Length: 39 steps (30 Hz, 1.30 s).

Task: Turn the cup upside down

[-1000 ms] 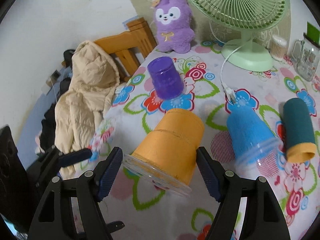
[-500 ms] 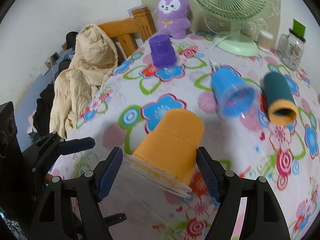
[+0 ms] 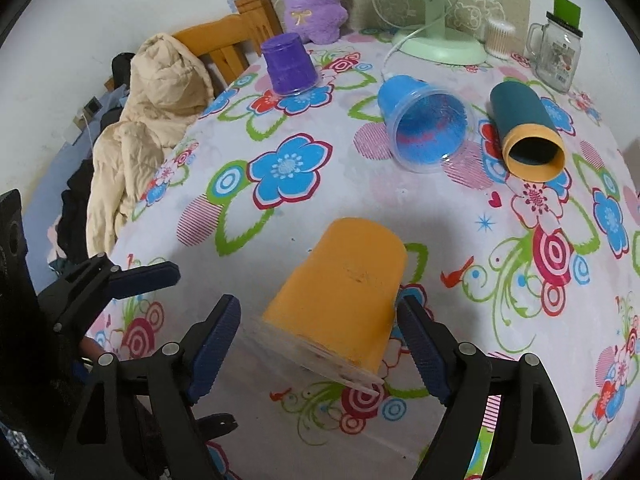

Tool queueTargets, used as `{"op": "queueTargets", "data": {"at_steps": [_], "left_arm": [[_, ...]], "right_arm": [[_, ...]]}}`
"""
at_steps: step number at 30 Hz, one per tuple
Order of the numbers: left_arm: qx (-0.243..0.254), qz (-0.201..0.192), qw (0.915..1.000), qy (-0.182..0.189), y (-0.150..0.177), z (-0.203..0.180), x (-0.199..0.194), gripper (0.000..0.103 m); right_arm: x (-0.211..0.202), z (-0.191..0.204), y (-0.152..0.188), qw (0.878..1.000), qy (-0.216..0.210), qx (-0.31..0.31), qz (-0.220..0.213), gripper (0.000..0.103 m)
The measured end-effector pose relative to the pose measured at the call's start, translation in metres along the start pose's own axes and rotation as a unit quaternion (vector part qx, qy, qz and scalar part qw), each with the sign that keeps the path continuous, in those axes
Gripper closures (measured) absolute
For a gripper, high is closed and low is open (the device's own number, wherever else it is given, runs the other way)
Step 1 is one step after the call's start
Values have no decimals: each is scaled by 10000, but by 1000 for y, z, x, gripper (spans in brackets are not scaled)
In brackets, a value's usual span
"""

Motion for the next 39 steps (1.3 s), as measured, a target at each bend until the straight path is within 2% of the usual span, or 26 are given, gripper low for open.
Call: {"op": "queueTargets", "data": {"at_steps": [13,22,31,39], "left_arm": [[-189,-27,9998,63,-2,1,-7,0],[-125,-43,9999,58,-11,-15,-12,0],[-127,-79,9998,101,-30,-37,-14,0],[-12,-10,10000,-38,-45,-52,-9,0]], "right_arm": [[-14,-3,-2,9999,-10,-4,-117,17],[-37,-17,1,9994,-110,102,-323,16],[-62,-45,8,9978,-168,304,-570,16],[-69,-73,18,9963,-181,548,-638,16]]}}
Point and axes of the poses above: each gripper's, at about its wrist camera, not at the fingertips, and x roughly the way its jaws point, z to its left, y to its underside, the point moved 8 cm from there along x, roughly the way its jaws point, and after that the axes turned 9 degrees about z, right-handed, at the moved point
